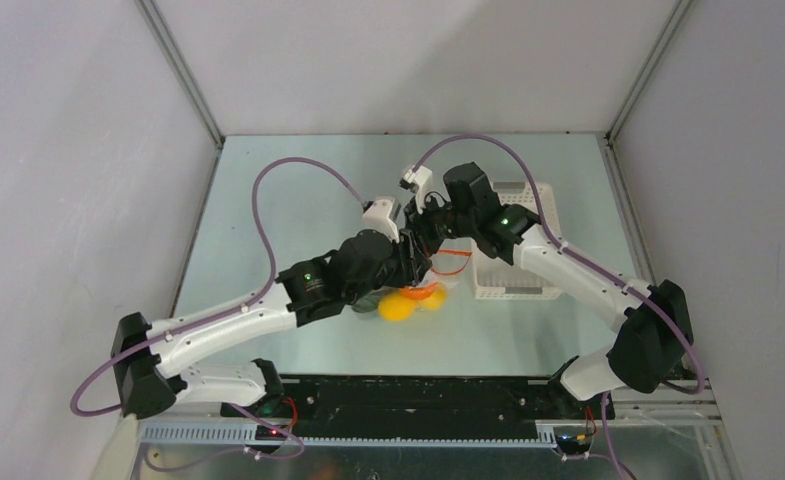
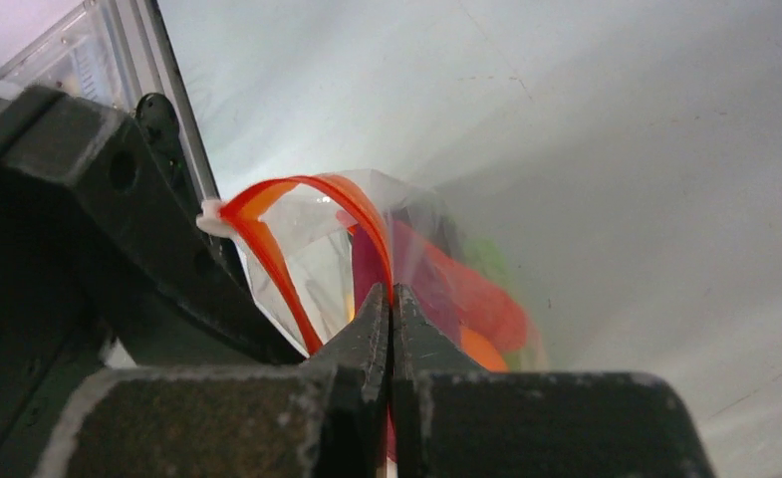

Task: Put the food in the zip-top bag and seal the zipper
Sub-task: Adjust the zipper food storage bag at the center of the board.

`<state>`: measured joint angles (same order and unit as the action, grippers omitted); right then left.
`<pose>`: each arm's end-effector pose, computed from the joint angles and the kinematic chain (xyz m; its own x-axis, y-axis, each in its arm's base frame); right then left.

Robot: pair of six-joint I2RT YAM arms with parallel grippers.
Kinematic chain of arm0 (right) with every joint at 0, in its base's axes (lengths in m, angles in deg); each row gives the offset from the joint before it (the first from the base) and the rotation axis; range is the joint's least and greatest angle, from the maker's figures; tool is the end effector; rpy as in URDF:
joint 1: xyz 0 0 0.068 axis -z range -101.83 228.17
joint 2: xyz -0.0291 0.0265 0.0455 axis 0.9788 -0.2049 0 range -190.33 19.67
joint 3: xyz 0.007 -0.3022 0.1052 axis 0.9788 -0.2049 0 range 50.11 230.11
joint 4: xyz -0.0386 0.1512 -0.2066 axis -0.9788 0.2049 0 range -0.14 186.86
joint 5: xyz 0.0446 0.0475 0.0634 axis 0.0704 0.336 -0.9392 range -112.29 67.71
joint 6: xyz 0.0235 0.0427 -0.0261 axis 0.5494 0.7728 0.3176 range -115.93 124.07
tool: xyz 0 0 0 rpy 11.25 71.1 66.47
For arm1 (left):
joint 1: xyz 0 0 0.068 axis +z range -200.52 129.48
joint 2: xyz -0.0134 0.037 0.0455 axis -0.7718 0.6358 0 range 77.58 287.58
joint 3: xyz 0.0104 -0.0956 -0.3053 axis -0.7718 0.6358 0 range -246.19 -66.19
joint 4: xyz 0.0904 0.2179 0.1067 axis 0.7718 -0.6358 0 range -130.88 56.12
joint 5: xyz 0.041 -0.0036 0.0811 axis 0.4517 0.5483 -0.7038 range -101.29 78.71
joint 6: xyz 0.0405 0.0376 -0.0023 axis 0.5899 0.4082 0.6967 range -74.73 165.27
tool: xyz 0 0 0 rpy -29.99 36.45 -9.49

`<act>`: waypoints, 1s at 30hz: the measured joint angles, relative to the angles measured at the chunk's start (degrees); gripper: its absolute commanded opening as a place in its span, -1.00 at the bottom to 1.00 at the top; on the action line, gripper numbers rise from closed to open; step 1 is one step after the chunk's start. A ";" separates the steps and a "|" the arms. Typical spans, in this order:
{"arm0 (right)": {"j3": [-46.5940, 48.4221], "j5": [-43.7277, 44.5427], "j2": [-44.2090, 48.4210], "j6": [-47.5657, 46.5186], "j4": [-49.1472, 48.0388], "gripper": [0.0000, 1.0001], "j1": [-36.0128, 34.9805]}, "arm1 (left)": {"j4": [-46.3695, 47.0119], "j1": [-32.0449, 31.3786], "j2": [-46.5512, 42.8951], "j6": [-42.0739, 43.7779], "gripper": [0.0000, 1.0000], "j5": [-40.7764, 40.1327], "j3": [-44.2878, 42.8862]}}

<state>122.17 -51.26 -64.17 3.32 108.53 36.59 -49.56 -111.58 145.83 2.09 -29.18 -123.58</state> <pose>0.2332 0.2313 0.3794 -0.3673 -0.3413 -0.8652 -0.8979 0.3728 0.2341 0.1318 -0.2147 0.3681 -0.6366 -0.1945 -0.7463 0.3624 0.7787 -0.5121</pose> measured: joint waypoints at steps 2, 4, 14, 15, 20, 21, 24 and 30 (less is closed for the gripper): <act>0.02 -1.16 0.11 -0.76 0.76 -1.00 0.31 | -1.88 0.07 -0.72 2.36 0.63 -0.57 -0.17; 0.02 -1.44 0.20 -1.38 1.03 -1.00 0.66 | -2.45 0.00 -2.19 4.74 0.92 0.37 -0.20; 0.02 -4.90 0.20 -3.04 2.51 -1.00 2.58 | -7.69 -0.68 -22.56 18.78 0.99 -6.03 -0.74; 0.02 -5.07 0.20 -3.08 2.51 -1.00 2.71 | -7.82 -0.63 -23.87 19.37 0.99 -7.08 -0.33; 0.02 -6.45 0.20 -2.91 2.75 -1.00 4.02 | -2.84 0.59 -33.00 21.20 0.99 -7.89 12.94; 0.02 -6.62 0.20 -2.89 2.86 -1.00 4.39 | -2.14 0.85 -34.42 21.44 0.99 -6.84 16.17; 0.02 -7.28 0.20 -2.86 3.45 -1.00 5.42 | -0.20 1.46 -38.49 22.91 0.99 -2.45 25.05; 0.02 -9.27 0.20 -2.40 3.85 -1.00 6.54 | 6.47 4.37 -40.98 25.75 0.99 4.39 30.84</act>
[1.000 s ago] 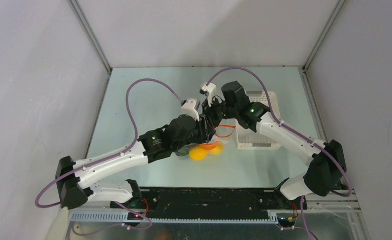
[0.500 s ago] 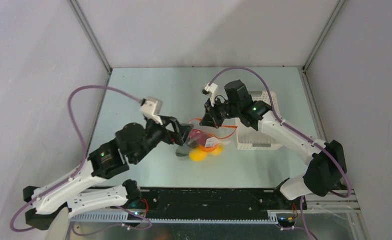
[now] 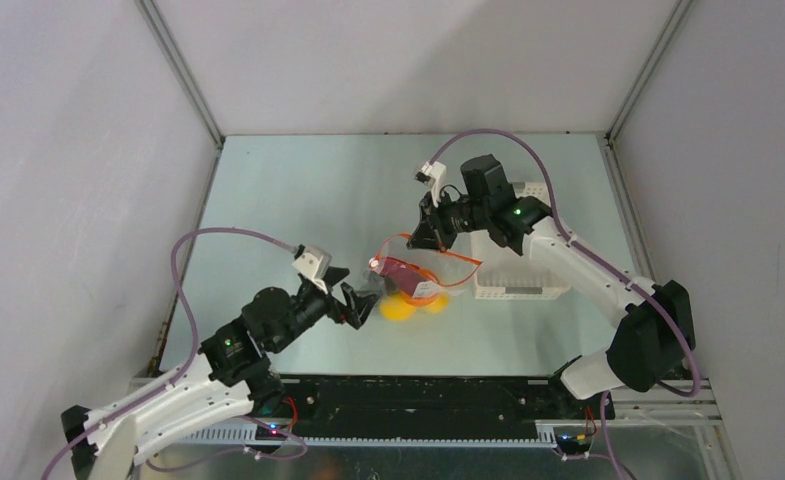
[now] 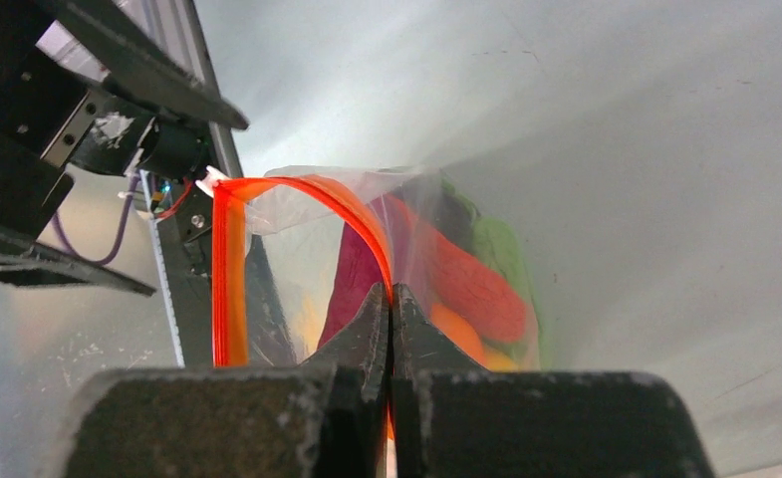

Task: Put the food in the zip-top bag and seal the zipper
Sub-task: Adjust the zipper food storage bag at the center of the board.

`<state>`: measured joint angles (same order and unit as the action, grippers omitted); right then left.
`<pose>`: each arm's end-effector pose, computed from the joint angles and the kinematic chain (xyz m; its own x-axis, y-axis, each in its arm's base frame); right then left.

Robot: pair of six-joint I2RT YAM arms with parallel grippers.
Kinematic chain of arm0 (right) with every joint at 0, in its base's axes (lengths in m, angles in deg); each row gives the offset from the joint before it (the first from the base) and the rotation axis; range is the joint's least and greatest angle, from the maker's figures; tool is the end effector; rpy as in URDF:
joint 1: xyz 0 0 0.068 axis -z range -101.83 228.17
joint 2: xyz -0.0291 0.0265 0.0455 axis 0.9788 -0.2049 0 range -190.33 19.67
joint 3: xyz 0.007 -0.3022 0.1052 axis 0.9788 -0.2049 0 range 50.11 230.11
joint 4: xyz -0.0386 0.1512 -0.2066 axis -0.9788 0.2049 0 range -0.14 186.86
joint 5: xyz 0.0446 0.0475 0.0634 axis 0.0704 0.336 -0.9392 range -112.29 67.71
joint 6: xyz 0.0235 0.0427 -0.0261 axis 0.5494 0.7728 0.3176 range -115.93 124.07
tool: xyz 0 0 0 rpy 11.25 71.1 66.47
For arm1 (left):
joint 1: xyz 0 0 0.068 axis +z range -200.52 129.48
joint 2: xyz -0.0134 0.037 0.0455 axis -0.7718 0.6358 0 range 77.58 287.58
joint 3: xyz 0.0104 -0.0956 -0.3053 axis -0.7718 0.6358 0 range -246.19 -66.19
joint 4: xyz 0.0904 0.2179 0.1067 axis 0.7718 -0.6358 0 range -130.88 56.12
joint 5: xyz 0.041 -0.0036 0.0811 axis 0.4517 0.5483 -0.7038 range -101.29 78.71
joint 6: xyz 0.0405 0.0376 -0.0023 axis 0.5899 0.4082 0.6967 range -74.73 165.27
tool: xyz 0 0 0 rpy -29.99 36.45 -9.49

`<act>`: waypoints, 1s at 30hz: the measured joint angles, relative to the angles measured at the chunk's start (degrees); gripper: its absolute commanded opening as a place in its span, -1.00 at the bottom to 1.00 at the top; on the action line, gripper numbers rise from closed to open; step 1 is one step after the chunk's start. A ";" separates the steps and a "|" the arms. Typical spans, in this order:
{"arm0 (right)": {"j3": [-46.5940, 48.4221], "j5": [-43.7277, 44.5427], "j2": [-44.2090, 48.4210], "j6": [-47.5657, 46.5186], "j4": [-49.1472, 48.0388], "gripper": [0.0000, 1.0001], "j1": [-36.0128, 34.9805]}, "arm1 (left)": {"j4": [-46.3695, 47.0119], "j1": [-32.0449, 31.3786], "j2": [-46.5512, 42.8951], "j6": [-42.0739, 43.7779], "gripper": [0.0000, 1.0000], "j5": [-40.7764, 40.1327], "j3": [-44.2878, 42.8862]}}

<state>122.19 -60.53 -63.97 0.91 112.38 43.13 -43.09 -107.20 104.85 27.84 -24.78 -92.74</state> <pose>0.2490 0.2031 0.3764 -0.4101 -0.3405 -0.8461 -0.8947 0.3304 0.3006 0.0590 -0.0739 0.2946 -0.2960 -0.0800 -0.9518 0.6265 0.7360 -0.2566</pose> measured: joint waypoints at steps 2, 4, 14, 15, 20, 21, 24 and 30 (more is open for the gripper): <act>0.00 -1.36 0.00 0.15 0.13 -1.00 0.28 | 3.96 3.06 0.70 0.55 0.95 2.25 0.46; 0.00 -2.84 -0.02 0.17 0.39 -1.00 0.68 | 7.78 6.45 1.55 0.94 0.89 4.74 1.42; 0.00 -7.45 -0.22 0.79 0.44 -1.00 2.69 | 19.91 13.64 3.82 3.87 0.45 17.07 5.99; 0.00 -7.80 -0.28 0.90 0.44 -1.00 2.97 | 20.65 13.68 4.17 4.31 0.43 17.92 5.99; 0.09 -9.73 -1.20 1.09 0.46 -1.00 3.56 | 24.79 14.29 7.96 6.64 0.25 20.24 5.97; 0.28 -10.08 -1.57 1.11 0.61 -1.00 3.58 | 25.31 14.49 9.03 7.17 0.20 20.72 5.86; 1.51 -10.75 -2.89 1.07 1.53 -1.00 3.69 | 25.83 15.30 12.87 8.61 0.10 21.73 4.92; 3.78 -11.41 -4.98 0.98 2.78 -1.00 3.82 | 25.70 16.90 16.65 10.62 -0.30 23.82 2.29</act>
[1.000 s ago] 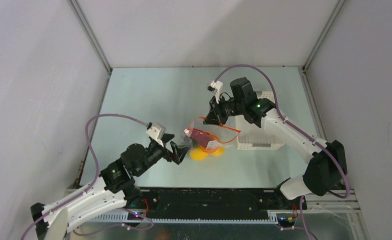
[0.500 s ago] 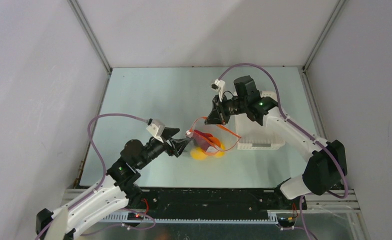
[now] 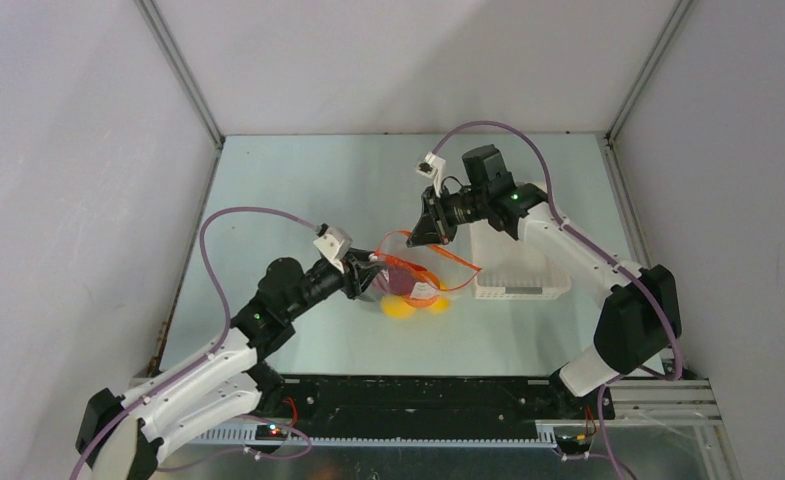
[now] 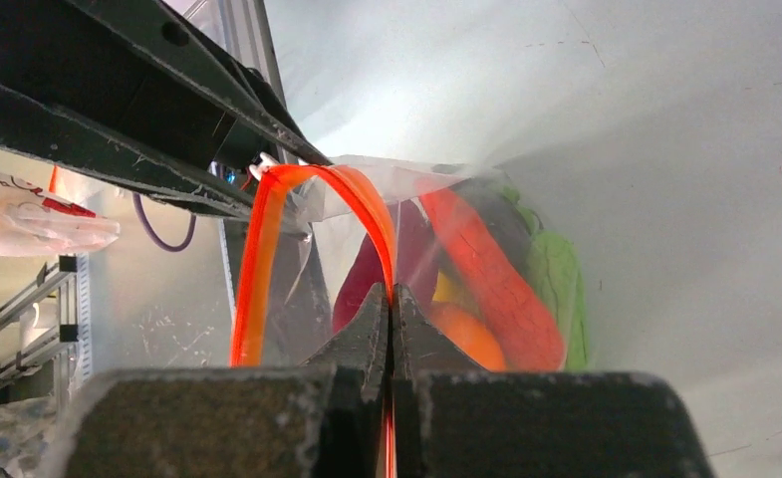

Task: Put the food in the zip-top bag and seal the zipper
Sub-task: Adjust the zipper food storage bag at the center of the board.

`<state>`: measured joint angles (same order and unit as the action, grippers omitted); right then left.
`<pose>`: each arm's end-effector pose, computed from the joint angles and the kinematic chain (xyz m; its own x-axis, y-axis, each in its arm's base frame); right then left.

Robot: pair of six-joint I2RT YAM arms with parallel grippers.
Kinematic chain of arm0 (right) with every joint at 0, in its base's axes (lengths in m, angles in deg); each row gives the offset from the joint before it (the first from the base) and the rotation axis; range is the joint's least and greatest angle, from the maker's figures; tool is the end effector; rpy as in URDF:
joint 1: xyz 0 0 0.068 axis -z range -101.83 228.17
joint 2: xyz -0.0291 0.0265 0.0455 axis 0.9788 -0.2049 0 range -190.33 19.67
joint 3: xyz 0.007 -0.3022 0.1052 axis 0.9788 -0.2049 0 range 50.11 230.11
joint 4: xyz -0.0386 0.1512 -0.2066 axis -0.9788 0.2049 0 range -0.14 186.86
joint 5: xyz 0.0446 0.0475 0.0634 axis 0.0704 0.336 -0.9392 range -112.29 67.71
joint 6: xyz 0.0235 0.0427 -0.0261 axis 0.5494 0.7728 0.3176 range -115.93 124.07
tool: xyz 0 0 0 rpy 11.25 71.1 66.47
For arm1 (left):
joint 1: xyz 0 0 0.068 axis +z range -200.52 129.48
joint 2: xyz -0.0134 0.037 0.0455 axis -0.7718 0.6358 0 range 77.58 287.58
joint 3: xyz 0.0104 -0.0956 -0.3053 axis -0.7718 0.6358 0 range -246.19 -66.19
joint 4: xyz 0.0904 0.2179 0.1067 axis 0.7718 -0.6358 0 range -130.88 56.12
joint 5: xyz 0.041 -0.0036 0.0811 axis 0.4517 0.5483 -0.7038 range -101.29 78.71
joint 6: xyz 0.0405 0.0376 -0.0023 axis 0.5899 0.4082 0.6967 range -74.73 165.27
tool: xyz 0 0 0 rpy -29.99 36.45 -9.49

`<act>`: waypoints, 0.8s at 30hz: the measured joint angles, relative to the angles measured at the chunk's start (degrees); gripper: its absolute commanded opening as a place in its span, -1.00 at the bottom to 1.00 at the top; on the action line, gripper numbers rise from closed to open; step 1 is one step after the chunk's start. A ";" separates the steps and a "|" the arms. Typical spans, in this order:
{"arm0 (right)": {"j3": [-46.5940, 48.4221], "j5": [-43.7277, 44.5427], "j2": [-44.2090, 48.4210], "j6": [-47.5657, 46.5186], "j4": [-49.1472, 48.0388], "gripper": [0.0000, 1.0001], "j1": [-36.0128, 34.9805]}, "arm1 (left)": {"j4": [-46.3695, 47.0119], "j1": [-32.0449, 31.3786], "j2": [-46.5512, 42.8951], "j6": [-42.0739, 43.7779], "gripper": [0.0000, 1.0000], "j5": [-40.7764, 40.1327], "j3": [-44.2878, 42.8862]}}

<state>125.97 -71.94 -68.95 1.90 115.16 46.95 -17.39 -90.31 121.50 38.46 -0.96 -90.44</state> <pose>0.2754 0.2005 0.3704 -0.4947 -0.3286 -0.8046 -0.8681 0.2303 0.4397 0.1140 -0.1038 0.2991 -0.1333 -0.0408 -0.9902 0.7567 0.6410 -0.1283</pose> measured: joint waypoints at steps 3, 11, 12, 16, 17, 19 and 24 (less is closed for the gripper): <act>1.11 -0.42 -1.14 0.00 0.66 -1.00 0.35 | 0.13 0.09 0.42 1.07 -0.76 0.72 -0.55; 4.61 0.09 -3.32 -1.14 3.76 -0.42 1.60 | -1.46 0.13 0.59 1.40 -1.00 0.94 -1.81; 5.18 0.66 -3.32 -2.27 4.79 -0.28 1.70 | -2.01 0.13 0.42 1.40 -1.00 1.01 -2.29; 7.21 3.41 -2.93 -7.06 8.76 0.28 1.97 | -4.52 0.17 -1.44 1.60 -1.00 1.68 -4.39; 7.45 4.20 -2.36 -8.55 9.97 0.42 1.99 | -5.60 0.17 -1.99 1.84 -1.00 1.95 -5.22; 7.48 5.38 -0.28 -11.63 12.50 0.91 1.99 | -7.52 0.17 -2.54 2.08 -1.00 2.16 -7.30; 7.48 6.34 8.22 -18.29 15.91 0.99 1.25 | -11.85 0.17 -2.25 2.40 -1.00 3.78 -13.53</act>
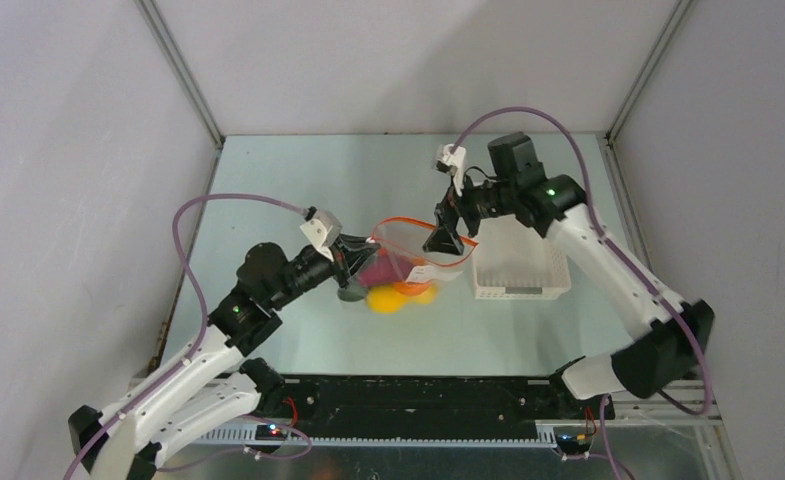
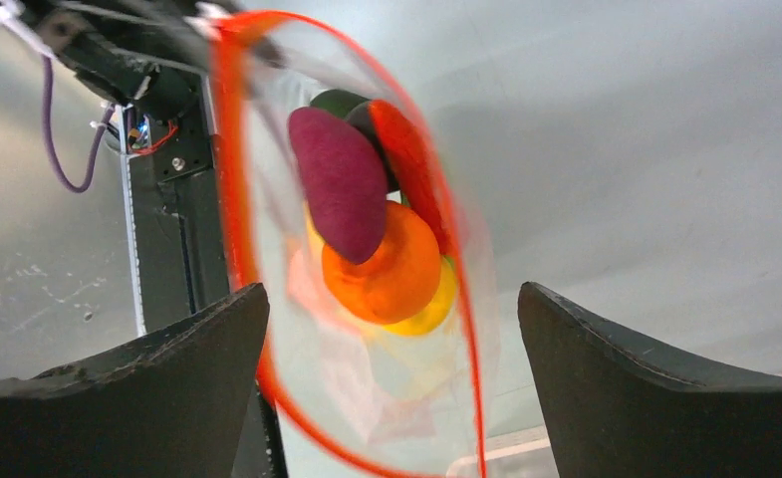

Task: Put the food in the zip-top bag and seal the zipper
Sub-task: Adjust the zipper food storage bag at the center of the board.

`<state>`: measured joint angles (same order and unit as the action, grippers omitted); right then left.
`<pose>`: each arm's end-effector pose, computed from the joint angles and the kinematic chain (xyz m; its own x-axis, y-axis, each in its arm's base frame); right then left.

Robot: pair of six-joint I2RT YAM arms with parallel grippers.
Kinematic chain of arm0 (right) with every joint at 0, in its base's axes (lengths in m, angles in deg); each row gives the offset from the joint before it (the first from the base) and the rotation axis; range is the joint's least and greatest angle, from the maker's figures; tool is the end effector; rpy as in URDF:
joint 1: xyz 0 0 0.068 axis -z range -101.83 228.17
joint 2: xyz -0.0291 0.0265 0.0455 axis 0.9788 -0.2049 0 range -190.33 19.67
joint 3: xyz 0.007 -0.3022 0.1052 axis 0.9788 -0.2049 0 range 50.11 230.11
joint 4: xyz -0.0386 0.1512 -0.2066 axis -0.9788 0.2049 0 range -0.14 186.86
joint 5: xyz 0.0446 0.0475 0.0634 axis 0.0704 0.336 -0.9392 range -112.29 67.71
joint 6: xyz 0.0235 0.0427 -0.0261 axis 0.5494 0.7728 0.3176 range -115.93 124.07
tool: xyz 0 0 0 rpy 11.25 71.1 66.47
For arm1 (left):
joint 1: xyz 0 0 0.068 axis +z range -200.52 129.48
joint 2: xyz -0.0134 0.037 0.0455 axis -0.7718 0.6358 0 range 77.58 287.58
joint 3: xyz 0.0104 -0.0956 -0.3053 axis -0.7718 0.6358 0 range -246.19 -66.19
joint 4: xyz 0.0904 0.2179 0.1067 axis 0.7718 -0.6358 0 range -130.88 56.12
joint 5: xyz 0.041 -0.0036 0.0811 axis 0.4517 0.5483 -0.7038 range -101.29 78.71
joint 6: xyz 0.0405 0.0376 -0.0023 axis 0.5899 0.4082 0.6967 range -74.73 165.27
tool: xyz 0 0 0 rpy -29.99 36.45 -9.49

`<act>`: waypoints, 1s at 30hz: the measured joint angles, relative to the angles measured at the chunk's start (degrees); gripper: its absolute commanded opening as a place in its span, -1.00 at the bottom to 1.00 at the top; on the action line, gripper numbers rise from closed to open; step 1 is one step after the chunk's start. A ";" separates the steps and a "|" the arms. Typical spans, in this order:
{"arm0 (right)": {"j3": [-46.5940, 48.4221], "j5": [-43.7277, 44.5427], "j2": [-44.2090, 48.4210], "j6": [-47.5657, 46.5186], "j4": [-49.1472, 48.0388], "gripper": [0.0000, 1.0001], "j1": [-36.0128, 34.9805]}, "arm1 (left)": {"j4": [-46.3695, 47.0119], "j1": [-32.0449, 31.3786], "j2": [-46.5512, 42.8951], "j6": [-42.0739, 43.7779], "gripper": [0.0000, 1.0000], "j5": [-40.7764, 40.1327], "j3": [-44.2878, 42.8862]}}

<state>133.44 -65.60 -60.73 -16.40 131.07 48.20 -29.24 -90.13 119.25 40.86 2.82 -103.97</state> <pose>0.2351 0.1654 0.4312 -0.2125 -0.4164 -0.8840 -0.9653 0.2302 0.1236 0.1041 -0.0982 0.3662 -0.0519 -0.0538 -0.9972 0.8045 0.5893 -0.0737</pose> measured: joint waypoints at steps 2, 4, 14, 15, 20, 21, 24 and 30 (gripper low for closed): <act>-0.07 0.48 4.44 -1.86 -0.13 0.99 -1.62 | -1.88 -0.11 0.55 0.04 -1.00 0.55 -2.12; -0.07 1.01 7.93 -3.23 -0.79 0.99 -3.80 | -3.85 -0.44 1.44 0.04 -1.00 0.70 -4.04; -1.53 7.41 8.87 -7.63 -6.05 0.99 -16.35 | -14.99 -7.48 6.14 -0.79 -1.00 -6.93 -10.21; -1.66 7.91 8.26 -7.72 -6.43 0.99 -16.79 | -15.93 -8.04 6.14 -1.18 -1.00 -7.80 -10.54; -1.92 9.55 5.20 -9.79 -6.93 0.99 -16.94 | -21.79 -10.25 6.29 -2.78 -1.00 -10.67 -12.66; -1.92 9.44 4.81 -10.45 -6.75 0.99 -16.90 | -22.60 -10.78 6.32 -3.10 -1.00 -10.97 -12.98; -1.92 7.85 3.52 -14.14 -5.18 0.98 -16.90 | -24.22 -12.57 6.29 -3.15 -1.00 -10.49 -13.35; -1.92 3.61 0.63 -21.62 -0.35 0.90 -17.00 | -25.40 -13.90 6.12 -2.80 -1.00 -7.50 -13.33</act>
<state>131.52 -62.00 -60.10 -38.01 130.72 31.19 -54.64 -104.04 125.37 38.07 -4.68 -117.31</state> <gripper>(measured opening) 0.970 0.050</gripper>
